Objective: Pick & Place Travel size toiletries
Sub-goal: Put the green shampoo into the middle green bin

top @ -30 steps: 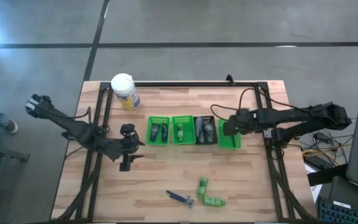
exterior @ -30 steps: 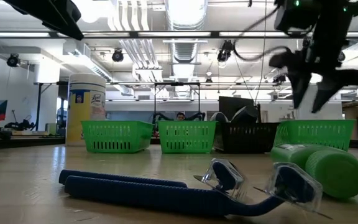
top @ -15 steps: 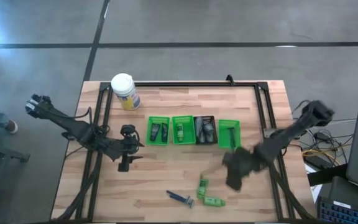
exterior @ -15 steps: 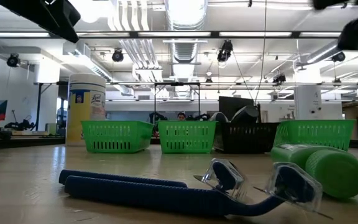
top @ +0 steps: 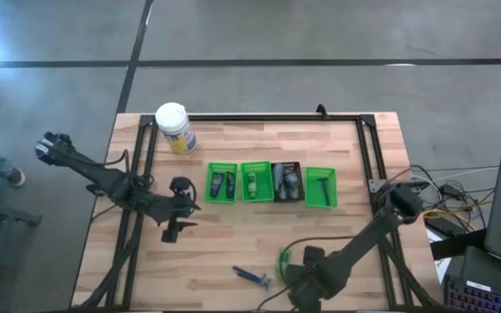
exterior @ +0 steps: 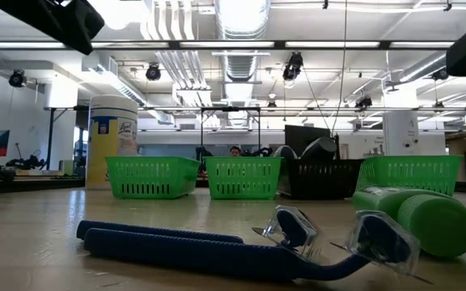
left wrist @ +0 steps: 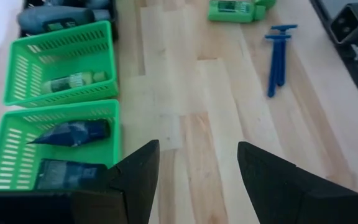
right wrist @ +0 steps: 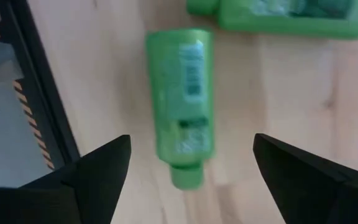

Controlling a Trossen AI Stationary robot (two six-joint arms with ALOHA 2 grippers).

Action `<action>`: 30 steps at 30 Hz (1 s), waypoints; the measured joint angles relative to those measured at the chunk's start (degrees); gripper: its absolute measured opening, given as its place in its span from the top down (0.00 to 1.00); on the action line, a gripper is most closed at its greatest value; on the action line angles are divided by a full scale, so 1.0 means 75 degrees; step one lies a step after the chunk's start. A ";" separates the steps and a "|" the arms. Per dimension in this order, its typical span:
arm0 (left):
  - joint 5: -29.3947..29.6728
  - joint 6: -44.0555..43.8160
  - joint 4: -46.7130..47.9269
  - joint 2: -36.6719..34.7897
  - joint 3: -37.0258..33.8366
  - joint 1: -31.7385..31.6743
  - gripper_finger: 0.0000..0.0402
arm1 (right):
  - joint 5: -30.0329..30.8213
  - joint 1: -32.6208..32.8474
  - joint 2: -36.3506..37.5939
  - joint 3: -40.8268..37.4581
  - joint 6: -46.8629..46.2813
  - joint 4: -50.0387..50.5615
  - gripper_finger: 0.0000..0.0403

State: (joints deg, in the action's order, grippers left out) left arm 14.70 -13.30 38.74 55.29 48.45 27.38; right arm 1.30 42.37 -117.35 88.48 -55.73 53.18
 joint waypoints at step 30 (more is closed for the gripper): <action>-0.0215 0.0151 0.0038 -0.0003 0.0000 -0.0009 0.45 | -0.0264 -0.0195 0.0060 -0.0519 -0.0034 -0.0835 0.74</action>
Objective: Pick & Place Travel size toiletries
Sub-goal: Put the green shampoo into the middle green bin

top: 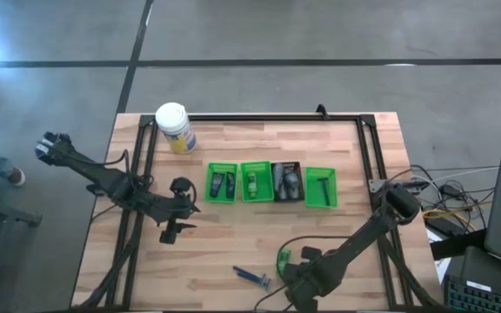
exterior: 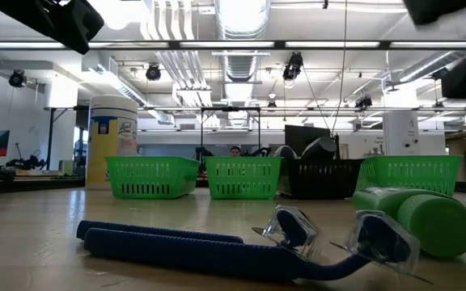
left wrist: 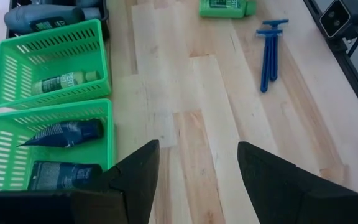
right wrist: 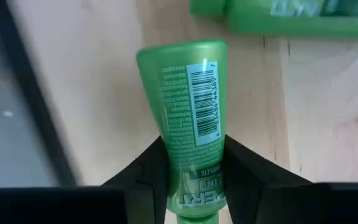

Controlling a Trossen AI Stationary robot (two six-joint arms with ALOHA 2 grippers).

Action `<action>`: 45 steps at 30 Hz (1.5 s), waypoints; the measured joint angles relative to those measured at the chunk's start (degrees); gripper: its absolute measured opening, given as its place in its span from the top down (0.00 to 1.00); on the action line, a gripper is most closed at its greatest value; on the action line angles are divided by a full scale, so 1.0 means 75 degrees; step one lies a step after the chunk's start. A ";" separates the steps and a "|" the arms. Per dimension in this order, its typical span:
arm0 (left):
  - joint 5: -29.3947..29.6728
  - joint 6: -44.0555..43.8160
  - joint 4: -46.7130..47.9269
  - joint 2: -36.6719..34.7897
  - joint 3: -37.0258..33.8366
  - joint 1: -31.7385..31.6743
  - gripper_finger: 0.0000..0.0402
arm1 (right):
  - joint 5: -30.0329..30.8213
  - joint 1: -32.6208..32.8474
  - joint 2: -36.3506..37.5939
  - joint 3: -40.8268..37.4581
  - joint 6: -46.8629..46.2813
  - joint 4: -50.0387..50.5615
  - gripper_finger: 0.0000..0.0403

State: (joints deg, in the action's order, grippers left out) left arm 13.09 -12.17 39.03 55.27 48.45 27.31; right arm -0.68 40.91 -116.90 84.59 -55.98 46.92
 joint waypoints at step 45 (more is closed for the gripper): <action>0.0296 1.0553 -0.6945 0.3757 0.0659 -0.0936 0.47 | -0.1377 -0.3506 0.2486 0.0202 0.1812 -0.0714 0.72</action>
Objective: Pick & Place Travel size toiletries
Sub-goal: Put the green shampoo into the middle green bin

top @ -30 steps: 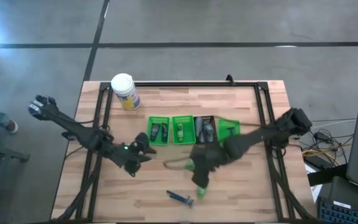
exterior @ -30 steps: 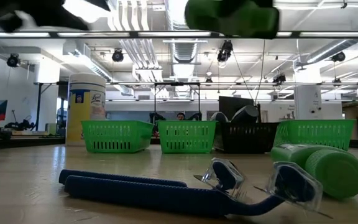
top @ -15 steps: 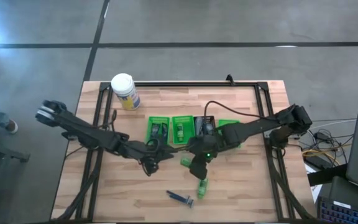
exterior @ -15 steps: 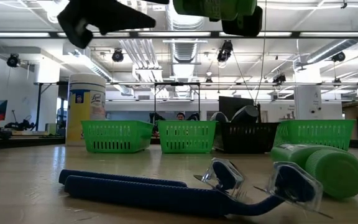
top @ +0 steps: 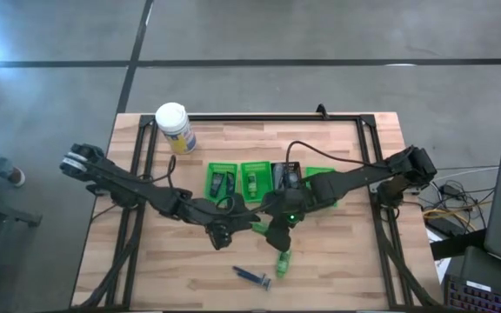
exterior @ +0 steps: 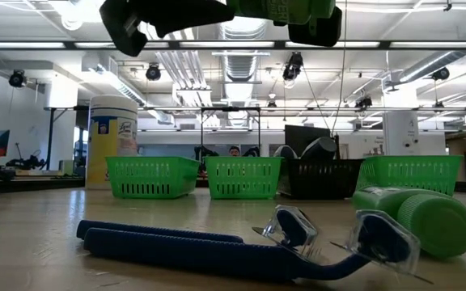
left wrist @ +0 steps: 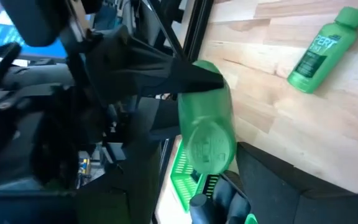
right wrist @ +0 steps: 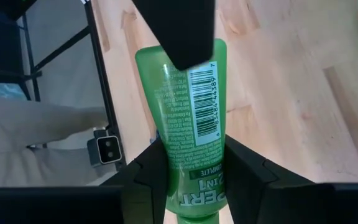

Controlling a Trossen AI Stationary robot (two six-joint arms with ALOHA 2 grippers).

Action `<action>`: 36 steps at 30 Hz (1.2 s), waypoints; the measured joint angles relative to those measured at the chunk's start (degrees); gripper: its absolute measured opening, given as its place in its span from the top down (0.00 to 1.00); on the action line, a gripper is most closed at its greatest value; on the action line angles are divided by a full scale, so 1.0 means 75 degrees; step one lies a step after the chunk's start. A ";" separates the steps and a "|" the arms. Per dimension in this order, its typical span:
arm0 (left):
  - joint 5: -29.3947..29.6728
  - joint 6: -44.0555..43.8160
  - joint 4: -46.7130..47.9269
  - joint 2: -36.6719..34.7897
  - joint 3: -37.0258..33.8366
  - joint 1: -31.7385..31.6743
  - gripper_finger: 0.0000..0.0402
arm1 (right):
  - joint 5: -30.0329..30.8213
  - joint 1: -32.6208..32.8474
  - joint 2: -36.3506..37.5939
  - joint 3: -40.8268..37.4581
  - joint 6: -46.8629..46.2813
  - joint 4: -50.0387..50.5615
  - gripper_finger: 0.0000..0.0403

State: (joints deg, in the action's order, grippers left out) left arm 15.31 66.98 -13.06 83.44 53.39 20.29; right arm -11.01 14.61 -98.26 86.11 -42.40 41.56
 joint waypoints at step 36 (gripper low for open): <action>0.2094 -0.2718 0.1441 0.0042 0.0029 -0.0015 0.74 | 0.2551 0.0004 0.0803 0.0331 -0.0360 0.1697 0.27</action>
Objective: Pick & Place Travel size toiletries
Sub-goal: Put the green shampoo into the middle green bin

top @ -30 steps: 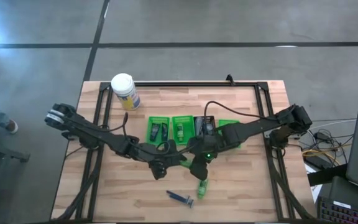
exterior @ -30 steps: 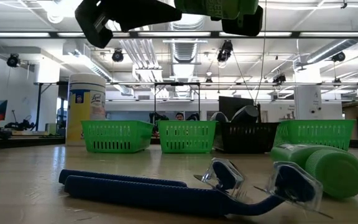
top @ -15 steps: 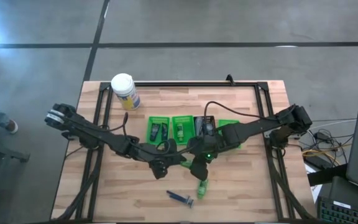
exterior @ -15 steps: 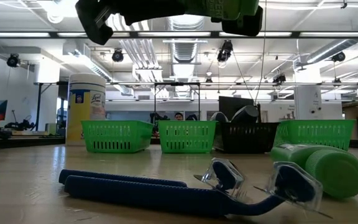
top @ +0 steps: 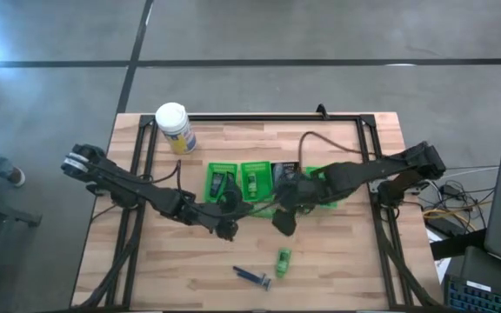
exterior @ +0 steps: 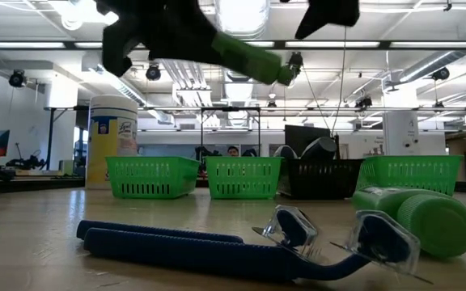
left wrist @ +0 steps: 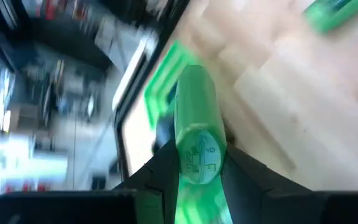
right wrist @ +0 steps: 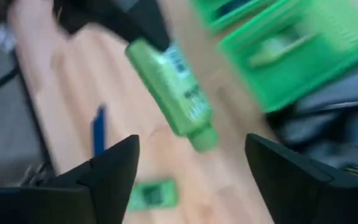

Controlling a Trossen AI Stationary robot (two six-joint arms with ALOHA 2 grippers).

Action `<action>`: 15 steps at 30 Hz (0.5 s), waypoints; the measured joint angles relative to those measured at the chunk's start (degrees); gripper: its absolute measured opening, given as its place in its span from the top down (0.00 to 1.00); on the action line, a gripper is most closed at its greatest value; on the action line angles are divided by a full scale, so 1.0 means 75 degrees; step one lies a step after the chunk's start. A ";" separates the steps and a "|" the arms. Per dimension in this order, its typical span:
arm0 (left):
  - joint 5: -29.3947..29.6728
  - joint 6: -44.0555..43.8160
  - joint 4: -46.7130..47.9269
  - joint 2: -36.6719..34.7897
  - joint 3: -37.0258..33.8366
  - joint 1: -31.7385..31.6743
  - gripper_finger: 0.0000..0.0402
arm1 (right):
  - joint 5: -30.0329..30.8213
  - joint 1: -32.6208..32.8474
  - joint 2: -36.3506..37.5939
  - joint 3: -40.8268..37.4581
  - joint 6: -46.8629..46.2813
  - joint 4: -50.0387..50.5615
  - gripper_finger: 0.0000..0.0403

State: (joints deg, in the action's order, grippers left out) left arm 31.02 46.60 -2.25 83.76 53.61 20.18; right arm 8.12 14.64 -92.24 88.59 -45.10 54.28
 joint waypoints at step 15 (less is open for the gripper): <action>0.2210 -0.4123 0.1339 0.0751 0.0024 -0.1169 0.75 | 0.3704 0.0314 0.1508 -0.0075 -0.2390 0.1836 0.14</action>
State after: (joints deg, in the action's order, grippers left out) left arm 47.59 15.68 7.79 89.39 53.79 11.41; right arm 35.91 17.00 -80.93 88.03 -63.03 68.05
